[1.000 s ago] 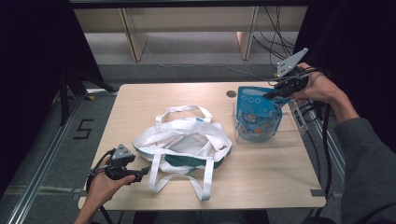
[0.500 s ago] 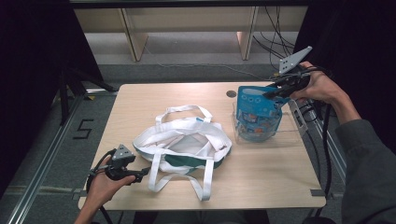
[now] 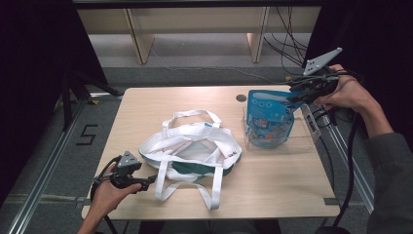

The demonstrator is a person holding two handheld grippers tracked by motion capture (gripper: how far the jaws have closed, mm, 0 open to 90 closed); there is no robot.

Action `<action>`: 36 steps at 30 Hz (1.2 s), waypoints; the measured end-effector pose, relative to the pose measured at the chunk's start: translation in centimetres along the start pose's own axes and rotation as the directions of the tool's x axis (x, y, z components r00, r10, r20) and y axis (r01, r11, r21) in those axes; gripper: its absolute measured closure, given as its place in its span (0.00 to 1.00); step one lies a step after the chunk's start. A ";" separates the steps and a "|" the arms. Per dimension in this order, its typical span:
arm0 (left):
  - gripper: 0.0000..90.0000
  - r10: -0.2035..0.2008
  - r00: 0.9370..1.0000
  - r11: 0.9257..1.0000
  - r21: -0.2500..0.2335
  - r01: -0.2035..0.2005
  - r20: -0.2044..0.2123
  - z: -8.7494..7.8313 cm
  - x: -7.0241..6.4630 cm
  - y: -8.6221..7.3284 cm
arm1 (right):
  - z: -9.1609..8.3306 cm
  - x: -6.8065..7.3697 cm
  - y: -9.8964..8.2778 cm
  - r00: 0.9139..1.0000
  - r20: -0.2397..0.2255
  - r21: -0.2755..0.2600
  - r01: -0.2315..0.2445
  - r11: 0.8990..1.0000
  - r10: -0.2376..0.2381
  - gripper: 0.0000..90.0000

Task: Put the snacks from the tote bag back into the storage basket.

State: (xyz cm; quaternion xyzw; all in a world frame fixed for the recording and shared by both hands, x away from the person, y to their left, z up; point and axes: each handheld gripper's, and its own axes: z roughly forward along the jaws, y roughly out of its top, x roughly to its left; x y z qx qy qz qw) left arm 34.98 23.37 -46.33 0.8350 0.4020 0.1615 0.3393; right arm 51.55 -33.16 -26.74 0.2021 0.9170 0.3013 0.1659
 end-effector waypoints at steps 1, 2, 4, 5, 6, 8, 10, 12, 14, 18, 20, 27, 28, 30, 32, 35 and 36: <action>0.27 0.000 1.000 1.000 0.004 0.000 0.003 0.0 0.0 0.0 | -0.4 0.3 -0.1 0.999 0.021 0.008 -0.034 0.999 0.034 0.64; 0.27 -0.012 1.000 1.000 0.004 0.012 0.008 0.1 0.0 0.0 | -0.8 0.5 -0.3 0.998 0.036 0.005 -0.055 0.998 0.055 0.64; 0.27 0.007 1.000 1.000 0.005 -0.007 0.004 0.0 0.0 0.0 | -1.8 0.9 -0.6 0.993 0.069 -0.025 -0.092 0.995 0.093 0.64; 0.27 0.005 1.000 1.000 0.011 -0.005 0.006 0.0 0.0 0.1 | -2.3 1.0 -0.8 0.991 0.100 -0.040 -0.087 0.995 0.091 0.65; 0.27 0.006 1.000 1.000 0.013 -0.006 0.004 0.0 0.0 0.1 | -2.8 1.3 -1.0 0.988 0.109 -0.048 -0.104 0.993 0.109 0.67; 0.27 0.005 1.000 1.000 0.014 -0.005 0.006 0.0 0.0 0.0 | -3.9 1.7 -1.4 0.976 0.130 -0.065 -0.165 0.984 0.172 0.68; 0.27 0.004 1.000 1.000 0.014 -0.004 0.006 0.0 0.0 0.0 | -4.6 2.0 -2.1 0.970 0.152 -0.091 -0.175 0.980 0.188 0.72; 0.27 0.001 1.000 1.000 0.013 -0.001 0.008 0.1 -0.1 0.0 | -5.1 2.2 -2.8 0.965 0.150 -0.099 -0.200 0.975 0.213 0.85; 0.27 0.008 1.000 1.000 0.014 -0.009 0.008 0.1 0.0 0.0 | -5.1 2.5 -3.6 0.962 0.144 -0.096 -0.221 0.971 0.233 0.97; 0.27 0.005 1.000 1.000 0.011 -0.005 0.007 0.2 -0.1 0.1 | -3.9 3.1 -5.0 0.963 0.149 -0.071 -0.217 0.974 0.226 1.00; 0.27 0.005 1.000 1.000 0.022 -0.005 0.007 0.2 -0.1 0.1 | -3.2 3.6 -5.5 0.955 0.141 -0.057 -0.256 0.965 0.262 1.00; 0.27 -0.006 1.000 1.000 0.013 0.006 0.012 0.3 -0.1 0.1 | -0.1 4.4 -6.6 0.945 0.124 -0.057 -0.299 0.952 0.304 1.00; 0.27 -0.007 1.000 1.000 0.011 0.007 0.012 0.3 -0.1 0.1 | 0.3 4.4 -6.6 0.943 0.118 -0.047 -0.308 0.950 0.311 1.00; 0.27 -0.006 1.000 1.000 0.015 0.006 0.010 0.3 -0.1 0.1 | 1.1 4.4 -6.5 0.943 0.126 -0.050 -0.304 0.951 0.308 1.00; 0.27 0.001 1.000 1.000 0.013 -0.002 0.011 0.2 0.0 0.1 | 1.8 4.3 -6.5 0.943 0.122 -0.051 -0.306 0.951 0.310 1.00; 0.27 -0.001 1.000 1.000 0.007 0.001 0.009 0.2 0.0 0.0 | 2.5 4.1 -6.3 0.938 0.135 -0.044 -0.316 0.948 0.319 1.00; 0.27 0.000 1.000 1.000 0.009 0.000 0.009 0.2 0.0 0.0 | 2.7 4.0 -6.3 0.937 0.143 -0.038 -0.318 0.947 0.320 1.00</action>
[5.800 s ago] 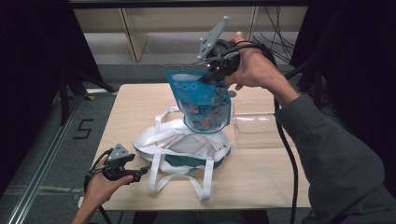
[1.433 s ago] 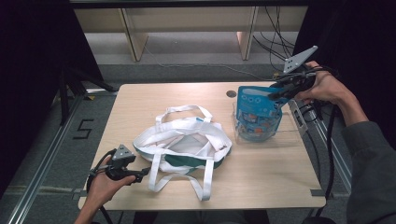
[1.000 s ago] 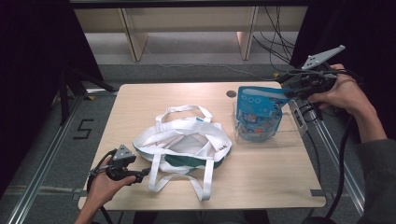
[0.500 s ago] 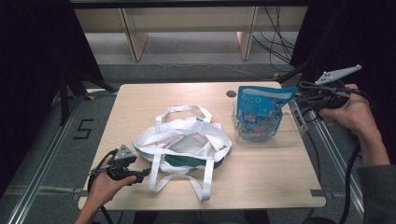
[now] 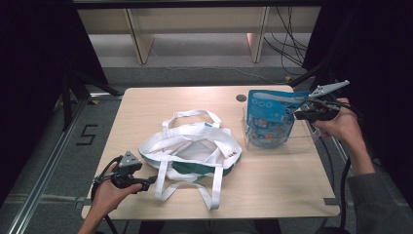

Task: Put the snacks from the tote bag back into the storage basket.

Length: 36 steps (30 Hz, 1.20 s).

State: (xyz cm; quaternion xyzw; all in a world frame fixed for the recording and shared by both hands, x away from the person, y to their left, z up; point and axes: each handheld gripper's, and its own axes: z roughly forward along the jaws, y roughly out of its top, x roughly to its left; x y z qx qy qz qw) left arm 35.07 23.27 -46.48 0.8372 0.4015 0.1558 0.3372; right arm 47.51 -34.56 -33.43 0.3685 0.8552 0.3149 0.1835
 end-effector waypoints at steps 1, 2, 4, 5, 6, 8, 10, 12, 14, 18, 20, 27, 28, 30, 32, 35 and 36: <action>0.27 0.000 1.000 1.000 0.008 0.000 -0.001 -0.1 0.0 0.0 | 0.1 0.0 0.1 1.000 0.008 0.008 -0.009 1.000 0.009 1.00; 0.27 0.000 1.000 1.000 0.008 0.000 -0.001 -0.1 0.0 0.0 | 0.1 -0.1 0.1 1.000 0.008 0.025 0.006 1.000 -0.006 1.00; 0.27 0.000 1.000 1.000 0.006 0.000 0.000 -0.1 0.0 0.0 | 0.4 -0.1 0.2 1.000 0.023 0.015 -0.013 1.000 0.012 1.00; 0.27 0.002 1.000 1.000 0.002 -0.002 0.000 0.0 0.0 0.0 | 0.5 -0.2 0.2 1.000 0.024 0.011 -0.015 1.000 0.014 1.00; 0.27 0.001 1.000 1.000 -0.001 -0.001 0.000 0.0 0.0 0.0 | 0.6 -0.2 0.3 0.999 0.025 0.009 -0.025 1.000 0.025 1.00; 0.27 0.003 1.000 1.000 0.002 -0.003 0.002 0.0 0.0 0.0 | 0.7 -0.5 0.3 1.000 0.023 0.014 -0.013 1.000 0.012 1.00; 0.27 0.006 1.000 1.000 0.009 -0.006 0.003 0.0 0.0 0.0 | 0.7 -0.4 0.3 0.999 0.022 0.012 -0.043 0.999 0.042 1.00; 0.27 0.006 1.000 1.000 0.009 -0.006 0.002 0.0 0.0 0.0 | 0.9 -0.6 0.3 0.999 0.031 0.010 -0.033 0.999 0.032 1.00; 0.27 0.009 1.000 1.000 0.009 -0.009 -0.007 -0.1 -0.1 0.0 | 1.0 -0.7 0.2 0.999 0.029 0.015 -0.015 1.000 0.014 1.00; 0.27 0.001 1.000 1.000 0.003 -0.001 0.001 0.0 -0.1 0.0 | 0.7 -0.5 -0.2 1.000 0.009 0.022 -0.020 1.000 0.020 0.99; 0.27 0.002 1.000 1.000 0.008 -0.002 0.002 -0.1 0.0 -0.1 | 0.5 -0.3 -0.5 0.999 0.029 -0.006 -0.036 0.999 0.036 0.99; 0.27 0.006 1.000 1.000 0.014 -0.006 -0.002 -0.2 0.0 0.0 | -0.7 1.2 -1.8 0.998 0.026 -0.064 -0.060 0.996 0.062 0.94; 0.27 0.007 1.000 1.000 0.014 -0.007 -0.003 -0.2 0.0 0.0 | -0.8 1.4 -1.9 0.998 0.028 -0.068 -0.058 0.996 0.060 0.93; 0.27 0.001 1.000 1.000 0.002 -0.001 -0.004 -0.2 0.0 -0.1 | -1.0 1.8 -2.2 0.998 0.030 -0.081 -0.053 0.995 0.056 0.91; 0.27 0.002 1.000 1.000 -0.003 -0.002 -0.005 -0.2 0.0 -0.1 | -1.2 2.3 -2.3 0.997 0.038 -0.103 -0.068 0.992 0.072 0.89; 0.27 0.000 1.000 1.000 0.005 0.000 -0.001 -0.3 0.0 -0.1 | -1.8 2.9 -2.6 0.996 0.042 -0.127 -0.074 0.989 0.080 0.85; 0.27 0.005 1.000 1.000 0.003 -0.005 -0.005 -0.3 0.0 -0.1 | -1.9 3.1 -2.7 0.996 0.038 -0.133 -0.071 0.989 0.076 0.81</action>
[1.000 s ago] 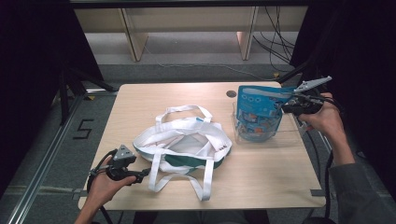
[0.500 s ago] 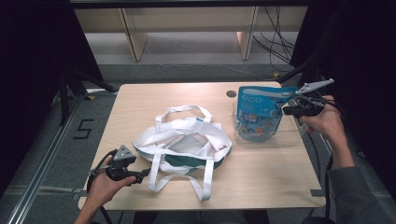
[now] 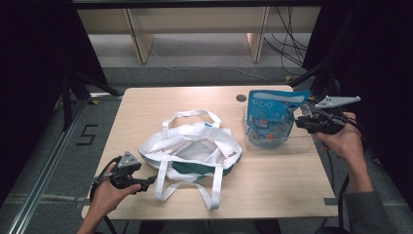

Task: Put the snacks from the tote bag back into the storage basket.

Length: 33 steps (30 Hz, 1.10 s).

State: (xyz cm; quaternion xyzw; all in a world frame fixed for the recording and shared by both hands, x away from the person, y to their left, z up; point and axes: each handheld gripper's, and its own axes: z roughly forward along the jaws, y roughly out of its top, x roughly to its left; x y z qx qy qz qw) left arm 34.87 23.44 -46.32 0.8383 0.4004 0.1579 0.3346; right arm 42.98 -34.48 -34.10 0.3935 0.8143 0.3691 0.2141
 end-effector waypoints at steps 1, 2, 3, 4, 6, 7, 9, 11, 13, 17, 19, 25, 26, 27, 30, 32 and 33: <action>0.27 0.005 1.000 1.000 -0.003 -0.005 0.002 0.0 0.0 0.0 | -0.1 0.3 -0.1 1.000 0.004 -0.022 -0.029 0.999 0.029 0.78; 0.27 0.004 1.000 1.000 -0.002 -0.004 0.002 0.0 0.1 0.0 | -0.3 0.5 -0.3 0.999 -0.001 -0.027 -0.044 0.999 0.044 0.75; 0.27 -0.012 1.000 1.000 -0.002 0.012 0.005 0.0 0.0 -0.1 | -0.3 0.7 -0.5 0.999 -0.002 -0.037 -0.044 0.998 0.044 0.72; 0.27 -0.010 1.000 1.000 -0.001 0.010 0.003 0.0 0.0 -0.1 | -0.3 0.9 -0.7 0.999 -0.010 -0.039 -0.053 0.998 0.053 0.71; 0.27 0.004 1.000 1.000 0.001 -0.004 -0.001 -0.1 0.1 0.0 | -0.2 1.6 -1.1 0.997 -0.018 -0.059 -0.079 0.995 0.078 0.68; 0.27 0.001 1.000 1.000 -0.002 -0.001 -0.002 -0.1 0.1 0.0 | -0.1 1.8 -1.2 0.997 -0.017 -0.065 -0.071 0.995 0.070 0.66; 0.27 -0.010 1.000 1.000 -0.003 0.011 0.002 -0.2 0.0 -0.1 | -0.1 2.4 -1.5 0.997 -0.019 -0.068 -0.076 0.995 0.075 0.65; 0.27 -0.017 1.000 1.000 -0.008 0.017 0.001 -0.2 0.0 -0.1 | 0.0 3.2 -1.9 0.996 -0.036 -0.063 -0.079 0.995 0.077 0.61; 0.27 -0.006 1.000 1.000 -0.005 0.006 -0.008 -0.3 0.1 -0.2 | 0.2 4.1 -2.4 0.996 -0.058 -0.061 -0.075 0.995 0.071 0.59; 0.27 -0.014 1.000 1.000 0.002 0.014 -0.011 -0.5 0.0 -0.4 | 0.8 5.5 -3.1 0.994 -0.083 -0.060 -0.072 0.996 0.067 0.53; 0.27 -0.006 1.000 1.000 -0.004 0.006 -0.012 -0.5 0.1 -0.4 | 1.2 6.2 -3.3 0.994 -0.086 -0.061 -0.069 0.996 0.064 0.50; 0.27 -0.009 1.000 1.000 -0.008 0.009 -0.006 -0.5 0.0 -0.4 | 2.8 8.0 -4.3 0.993 -0.119 -0.037 -0.025 0.999 0.020 0.44; 0.27 -0.007 1.000 1.000 -0.011 0.007 -0.006 -0.5 0.0 -0.5 | 2.9 8.4 -4.4 0.992 -0.120 -0.023 -0.043 0.999 0.040 0.43; 0.27 -0.011 1.000 1.000 -0.012 0.011 -0.005 -0.5 0.0 -0.5 | 3.1 8.5 -4.5 0.993 -0.119 -0.029 -0.032 0.999 0.029 0.43; 0.27 -0.015 1.000 1.000 -0.012 0.015 -0.003 -0.4 0.0 -0.5 | 3.4 9.2 -5.0 0.991 -0.127 -0.009 -0.034 0.999 0.033 0.41; 0.27 -0.013 1.000 1.000 -0.011 0.013 -0.001 -0.5 0.0 -0.5 | 3.6 9.6 -5.3 0.991 -0.134 0.006 -0.031 0.999 0.032 0.40; 0.27 -0.012 1.000 1.000 -0.009 0.012 -0.001 -0.5 0.0 -0.5 | 3.7 9.7 -5.4 0.991 -0.130 0.002 -0.027 1.000 0.027 0.40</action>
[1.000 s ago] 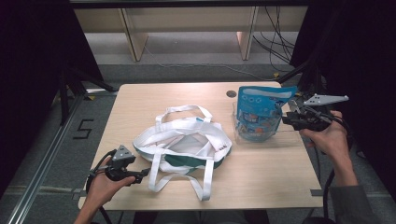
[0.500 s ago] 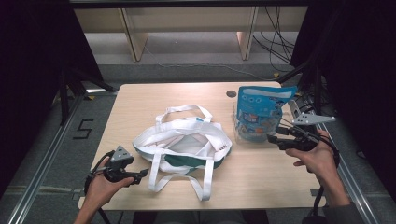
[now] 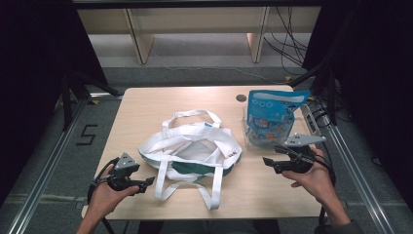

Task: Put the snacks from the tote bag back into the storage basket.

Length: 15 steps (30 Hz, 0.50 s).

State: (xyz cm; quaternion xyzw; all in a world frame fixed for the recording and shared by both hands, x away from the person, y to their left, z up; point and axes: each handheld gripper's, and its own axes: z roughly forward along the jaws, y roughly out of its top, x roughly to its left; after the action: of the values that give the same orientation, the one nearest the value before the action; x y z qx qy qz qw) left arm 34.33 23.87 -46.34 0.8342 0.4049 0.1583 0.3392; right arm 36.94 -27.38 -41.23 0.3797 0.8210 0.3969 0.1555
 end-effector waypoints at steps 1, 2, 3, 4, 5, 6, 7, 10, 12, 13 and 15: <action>0.27 0.000 1.000 1.000 0.001 0.000 0.000 0.0 0.0 0.0 | 0.1 0.1 -0.2 1.000 -0.004 0.010 0.001 1.000 -0.001 0.40; 0.27 0.001 1.000 1.000 0.002 -0.001 0.000 0.0 0.0 0.0 | 0.2 0.2 -0.3 1.000 -0.006 0.012 0.011 1.000 -0.011 0.39; 0.27 0.000 1.000 1.000 -0.001 0.000 -0.001 0.0 0.0 0.0 | 0.2 0.4 -0.6 1.000 -0.005 0.016 0.003 1.000 -0.002 0.39; 0.27 0.002 1.000 1.000 0.005 -0.002 -0.002 0.0 0.0 0.0 | 0.3 0.5 -0.8 1.000 0.000 0.012 0.007 1.000 -0.007 0.39; 0.27 0.009 1.000 1.000 0.012 -0.009 -0.001 -0.1 0.0 0.1 | 0.3 0.4 -0.9 1.000 -0.007 0.022 0.019 1.000 -0.018 0.38; 0.27 0.011 1.000 1.000 -0.001 -0.011 -0.003 0.0 0.0 0.1 | 0.3 0.7 -1.2 1.000 -0.007 0.020 0.005 1.000 -0.005 0.38; 0.27 0.011 1.000 1.000 0.004 -0.011 -0.002 0.0 0.0 0.1 | 0.4 0.7 -1.4 1.000 -0.002 0.015 0.013 1.000 -0.013 0.38; 0.27 0.012 1.000 1.000 0.005 -0.012 -0.002 0.0 0.0 0.0 | 0.6 1.0 -2.2 1.000 -0.010 0.034 0.022 0.999 -0.022 0.36; 0.27 0.016 1.000 1.000 0.005 -0.016 -0.002 0.0 0.0 0.0 | 0.6 1.4 -2.7 1.000 -0.017 0.055 0.005 0.999 -0.004 0.35; 0.27 0.016 1.000 1.000 0.005 -0.016 -0.001 0.0 0.0 0.0 | 0.7 1.5 -2.9 1.000 -0.018 0.055 -0.002 0.998 0.003 0.33; 0.27 0.016 1.000 1.000 0.006 -0.016 -0.001 0.0 0.0 0.0 | 0.8 1.8 -3.4 1.000 -0.020 0.068 -0.005 0.998 0.007 0.33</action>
State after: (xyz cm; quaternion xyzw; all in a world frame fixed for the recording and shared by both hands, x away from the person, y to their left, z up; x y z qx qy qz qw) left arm 34.32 23.81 -46.34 0.8383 0.3989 0.1601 0.3353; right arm 34.50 -26.98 -44.24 0.3833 0.8344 0.3731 0.1331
